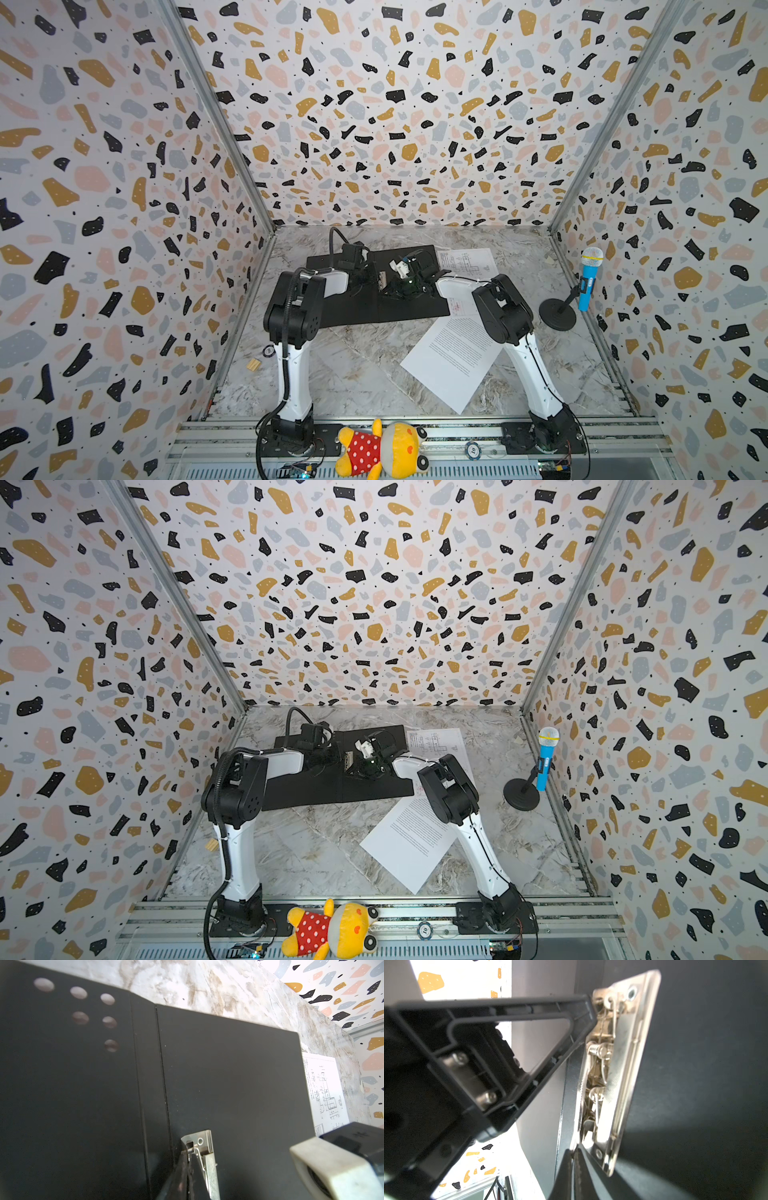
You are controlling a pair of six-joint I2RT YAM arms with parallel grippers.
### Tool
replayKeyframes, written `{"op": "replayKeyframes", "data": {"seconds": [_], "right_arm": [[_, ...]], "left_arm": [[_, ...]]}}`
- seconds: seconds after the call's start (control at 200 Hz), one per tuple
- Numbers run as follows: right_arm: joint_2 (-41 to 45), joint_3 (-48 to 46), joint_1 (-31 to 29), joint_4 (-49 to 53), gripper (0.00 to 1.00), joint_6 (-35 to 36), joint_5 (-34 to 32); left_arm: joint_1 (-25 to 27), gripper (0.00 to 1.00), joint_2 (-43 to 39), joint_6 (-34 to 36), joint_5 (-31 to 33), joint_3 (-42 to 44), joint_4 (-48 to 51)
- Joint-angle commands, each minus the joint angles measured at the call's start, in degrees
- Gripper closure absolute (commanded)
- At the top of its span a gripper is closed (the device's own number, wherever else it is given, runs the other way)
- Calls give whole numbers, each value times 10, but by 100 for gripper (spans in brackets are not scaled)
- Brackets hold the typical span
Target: Put the files into the folder
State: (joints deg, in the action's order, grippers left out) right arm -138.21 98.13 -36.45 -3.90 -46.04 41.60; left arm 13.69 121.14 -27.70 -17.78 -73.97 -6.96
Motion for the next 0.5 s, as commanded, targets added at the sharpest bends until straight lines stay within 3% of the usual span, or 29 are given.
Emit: {"op": "replayKeyframes", "data": {"seconds": [0.0,0.496], "right_arm": [[0,19,-1,27,97,10,-7],[-12,29,3,141,100,81,-68]], "left_arm": [[5,95,-15,12,-10,7,-4],[6,95,3,33,1,-7,22]]}}
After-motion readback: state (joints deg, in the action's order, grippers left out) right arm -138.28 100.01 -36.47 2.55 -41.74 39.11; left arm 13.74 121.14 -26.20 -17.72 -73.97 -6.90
